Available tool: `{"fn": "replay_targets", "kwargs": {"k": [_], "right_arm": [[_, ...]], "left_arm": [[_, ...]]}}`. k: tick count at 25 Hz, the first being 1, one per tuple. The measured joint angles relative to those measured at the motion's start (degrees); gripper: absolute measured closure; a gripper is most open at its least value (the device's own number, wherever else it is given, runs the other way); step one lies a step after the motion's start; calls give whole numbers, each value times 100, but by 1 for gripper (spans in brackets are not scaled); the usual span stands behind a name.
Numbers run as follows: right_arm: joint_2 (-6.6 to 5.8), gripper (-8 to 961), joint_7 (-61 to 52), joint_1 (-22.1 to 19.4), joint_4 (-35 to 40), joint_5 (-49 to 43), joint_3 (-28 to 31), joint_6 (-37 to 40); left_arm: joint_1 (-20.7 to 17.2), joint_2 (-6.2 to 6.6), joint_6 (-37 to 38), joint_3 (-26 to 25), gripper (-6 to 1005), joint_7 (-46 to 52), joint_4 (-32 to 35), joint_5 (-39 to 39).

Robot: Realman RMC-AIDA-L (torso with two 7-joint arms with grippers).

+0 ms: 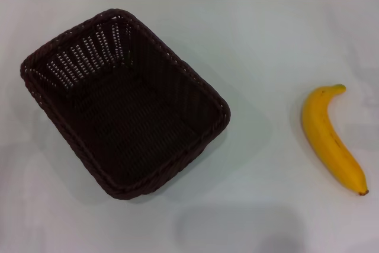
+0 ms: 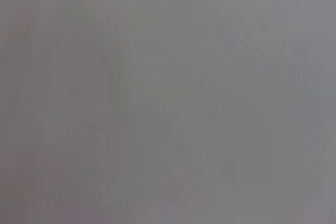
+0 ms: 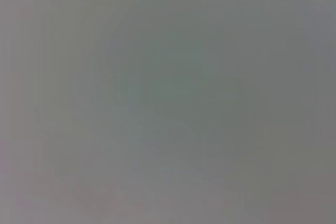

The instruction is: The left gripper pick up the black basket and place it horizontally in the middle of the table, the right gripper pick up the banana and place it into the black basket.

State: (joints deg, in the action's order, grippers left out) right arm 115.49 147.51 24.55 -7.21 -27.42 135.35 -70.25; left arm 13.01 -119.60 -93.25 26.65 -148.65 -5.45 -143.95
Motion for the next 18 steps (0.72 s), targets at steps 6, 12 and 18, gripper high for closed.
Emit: {"fn": "replay_targets", "kwargs": {"k": [6, 12, 18], "right_arm": [[0, 81, -3, 0, 0, 0, 0, 2], [8, 82, -4, -8, 0, 0, 0, 3], [9, 82, -3, -21, 0, 0, 0, 3]], "left_arm": [[1, -2, 5, 20, 112, 0, 0, 20], [0, -2, 9, 26, 112, 3, 0, 34], [1, 0, 27, 18, 113, 35, -67, 35]]}}
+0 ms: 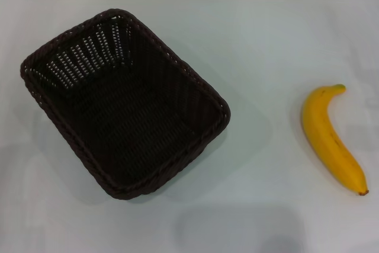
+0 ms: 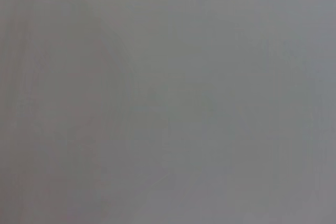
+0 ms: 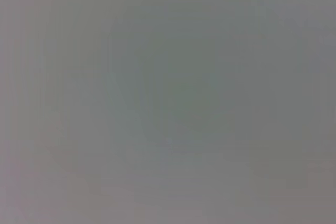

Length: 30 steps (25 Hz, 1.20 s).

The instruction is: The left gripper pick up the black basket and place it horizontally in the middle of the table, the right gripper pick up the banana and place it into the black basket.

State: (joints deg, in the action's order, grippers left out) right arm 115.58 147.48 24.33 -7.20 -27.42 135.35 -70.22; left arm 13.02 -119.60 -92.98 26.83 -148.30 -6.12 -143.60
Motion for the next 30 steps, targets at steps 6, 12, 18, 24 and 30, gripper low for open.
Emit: {"fn": "replay_targets", "kwargs": {"k": [6, 12, 18, 24, 30], "right_arm": [[0, 83, 0, -13, 0, 0, 0, -2], [-2, 83, 0, -25, 0, -1, 0, -18], [-7, 84, 14, -20, 0, -16, -4, -31], [-16, 84, 290, -42, -7, -84, -235, -51], [-20, 85, 694, -60, -21, -111, -508, -78]], "left_arm": [[20, 44, 26, 12, 113, 323, 66, -14], [-221, 118, 789, 303, 114, 1843, 1197, 506], [-281, 699, 1361, 348, 114, 4210, 2592, 2232], [56, 1244, 1499, 316, 115, 5395, 3074, 3494], [563, 1520, 1920, 348, 115, 6625, 3838, 5060]]}}
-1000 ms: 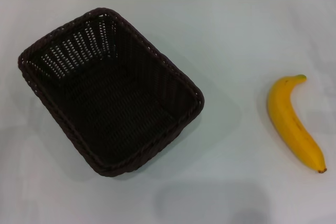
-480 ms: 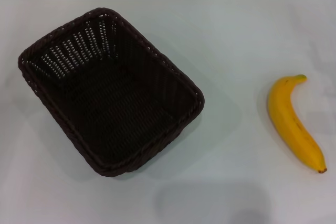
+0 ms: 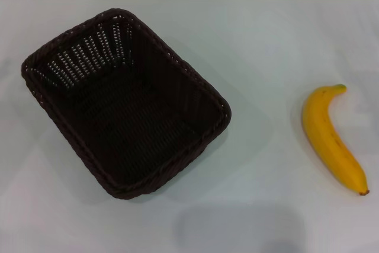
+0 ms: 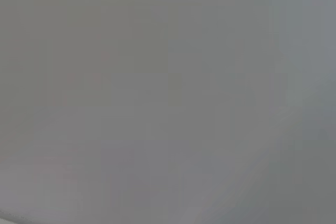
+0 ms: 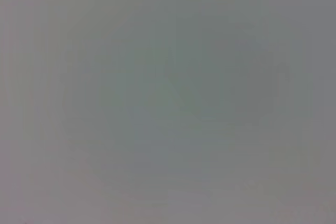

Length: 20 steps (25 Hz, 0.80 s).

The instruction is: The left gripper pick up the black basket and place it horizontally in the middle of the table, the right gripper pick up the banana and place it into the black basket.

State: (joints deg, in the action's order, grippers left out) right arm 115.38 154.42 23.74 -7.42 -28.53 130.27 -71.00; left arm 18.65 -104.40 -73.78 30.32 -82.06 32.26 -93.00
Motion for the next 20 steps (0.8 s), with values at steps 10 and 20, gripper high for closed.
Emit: {"fn": "replay_targets", "kwargs": {"k": [10, 20], "right_arm": [[34, 93, -47, 8, 5, -4, -7, -5], [59, 96, -234, 133, 3, 9, -283, -140]], "left_arm": [[1826, 737, -890, 0, 116, 1538, 389, 3016], [3361, 773, -1658, 569, 118, 2304, 508, 5987]]}}
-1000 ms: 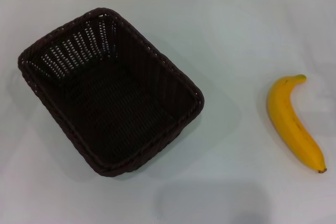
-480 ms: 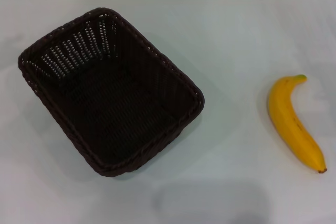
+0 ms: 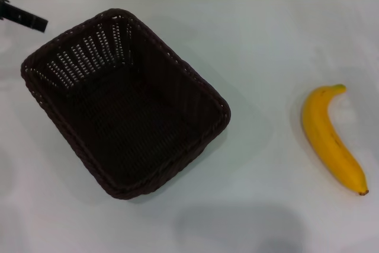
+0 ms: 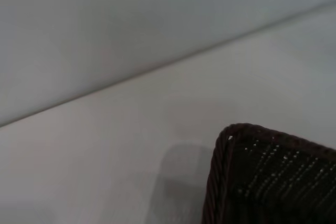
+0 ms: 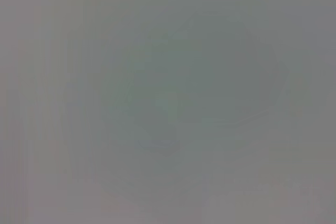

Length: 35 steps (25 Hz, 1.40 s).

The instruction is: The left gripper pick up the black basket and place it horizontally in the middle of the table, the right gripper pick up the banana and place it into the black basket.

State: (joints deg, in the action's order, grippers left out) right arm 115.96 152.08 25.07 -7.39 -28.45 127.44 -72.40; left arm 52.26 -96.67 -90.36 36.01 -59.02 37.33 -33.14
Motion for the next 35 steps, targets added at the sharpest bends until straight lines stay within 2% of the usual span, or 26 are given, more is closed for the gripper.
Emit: {"fn": "replay_targets", "kwargs": {"k": [3, 6, 9, 11, 12, 13, 21, 25, 30, 35], "right_arm": [[6, 96, -14, -6, 8, -10, -6, -7], [9, 96, -15, -18, 30, -8, -9, -11], [13, 96, -17, -28, 38, -3, -9, -38], [14, 96, -17, -33, 47, 2, -2, -57], [14, 96, -19, -34, 47, 4, 1, -62], [14, 96, -20, -33, 47, 4, 3, -66], [14, 96, -121, -13, 45, -26, -6, -108], [14, 96, -141, -30, 49, -1, -9, -125], [14, 96, -173, -27, 53, 0, -9, -125], [14, 96, -173, -26, 54, -4, -9, -125]], "left_arm": [[243, -126, 114, 123, 118, 69, 5, 408], [314, -185, 296, 259, 118, 41, -15, 512], [274, -280, 595, 466, 119, 6, -60, 542], [215, -411, 860, 534, 119, -143, -67, 542], [215, -411, 860, 534, 119, -143, -67, 542], [131, -568, 1187, 526, 119, -391, -81, 514], [61, -823, 1945, 500, 120, -1016, -591, 221], [22, -901, 2144, 477, 132, -1128, -705, 145], [-54, -916, 2166, 475, 196, -1311, -710, -152], [-99, -928, 2168, 490, 346, -1345, -710, -201]]}}
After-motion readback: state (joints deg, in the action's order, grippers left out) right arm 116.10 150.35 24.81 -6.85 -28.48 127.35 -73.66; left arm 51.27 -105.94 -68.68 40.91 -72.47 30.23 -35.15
